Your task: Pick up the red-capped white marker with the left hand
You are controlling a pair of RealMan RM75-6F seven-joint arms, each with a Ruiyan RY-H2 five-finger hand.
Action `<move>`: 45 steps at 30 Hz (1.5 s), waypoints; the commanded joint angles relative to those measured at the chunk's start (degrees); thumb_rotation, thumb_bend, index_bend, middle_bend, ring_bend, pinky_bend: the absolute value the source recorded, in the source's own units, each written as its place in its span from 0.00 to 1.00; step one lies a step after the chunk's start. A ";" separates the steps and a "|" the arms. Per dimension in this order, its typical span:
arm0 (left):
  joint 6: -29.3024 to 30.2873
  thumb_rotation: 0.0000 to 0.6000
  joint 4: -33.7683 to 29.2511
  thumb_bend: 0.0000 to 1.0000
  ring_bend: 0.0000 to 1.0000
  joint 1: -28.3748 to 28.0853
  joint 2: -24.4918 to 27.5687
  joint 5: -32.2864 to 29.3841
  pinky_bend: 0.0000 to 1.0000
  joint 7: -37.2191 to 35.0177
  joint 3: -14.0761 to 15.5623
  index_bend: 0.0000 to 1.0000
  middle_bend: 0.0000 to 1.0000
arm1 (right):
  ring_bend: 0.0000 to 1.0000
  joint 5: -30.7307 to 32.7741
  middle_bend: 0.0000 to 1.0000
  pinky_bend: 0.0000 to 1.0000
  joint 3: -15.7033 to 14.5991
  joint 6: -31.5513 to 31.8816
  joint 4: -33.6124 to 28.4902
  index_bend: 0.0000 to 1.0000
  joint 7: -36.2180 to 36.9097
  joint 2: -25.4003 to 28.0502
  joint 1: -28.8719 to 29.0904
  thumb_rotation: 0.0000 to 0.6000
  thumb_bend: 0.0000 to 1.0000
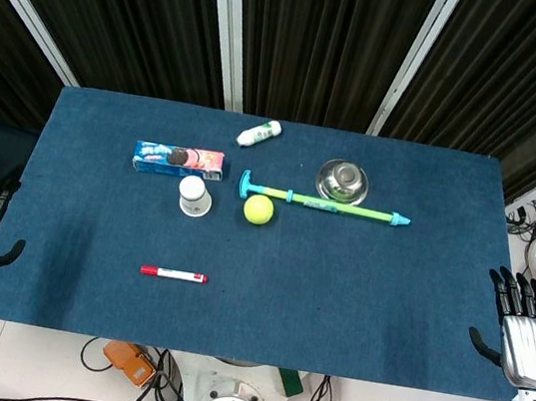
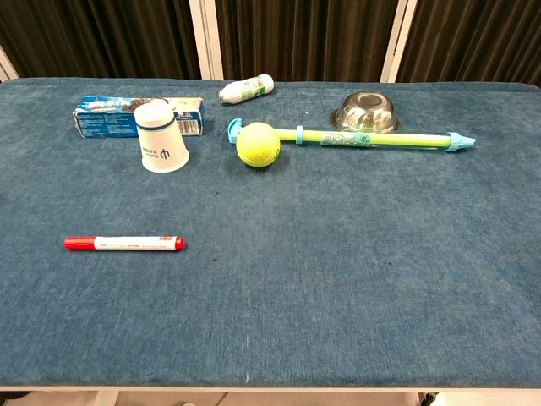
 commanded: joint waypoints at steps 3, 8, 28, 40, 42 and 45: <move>-0.04 1.00 -0.03 0.27 0.00 0.03 -0.02 -0.01 0.16 0.10 0.06 0.05 0.00 | 0.06 0.05 0.09 0.00 -0.01 0.01 -0.07 0.00 0.03 0.02 -0.03 1.00 0.37; 0.21 1.00 -0.33 0.27 0.00 0.09 -0.06 0.39 0.16 0.40 0.23 0.05 0.00 | 0.06 0.03 0.09 0.00 0.02 -0.02 -0.13 0.00 -0.18 0.02 0.02 1.00 0.37; -5.77 1.00 -11.01 0.25 0.00 -4.01 -9.70 2.63 0.16 18.65 3.59 0.05 0.00 | 0.06 0.83 0.09 0.00 -0.14 -1.31 -0.73 0.00 1.46 0.82 0.19 1.00 0.37; -12.43 1.00 -12.69 0.25 0.00 -9.16 -18.69 -3.16 0.16 26.79 1.35 0.24 0.00 | 0.05 0.93 0.09 0.00 -0.26 -1.83 -0.89 0.00 1.60 1.00 0.36 1.00 0.37; -12.79 1.00 -12.18 0.25 0.00 -9.84 -19.88 -4.12 0.16 27.52 0.72 0.28 0.00 | 0.05 0.99 0.09 0.00 -0.26 -1.90 -0.92 0.00 1.64 1.03 0.39 1.00 0.37; -13.44 1.00 -11.39 0.25 0.00 -10.93 -21.40 -5.42 0.16 28.45 0.02 0.30 0.00 | 0.05 1.09 0.09 0.00 -0.23 -1.97 -0.95 0.00 1.73 1.10 0.42 1.00 0.37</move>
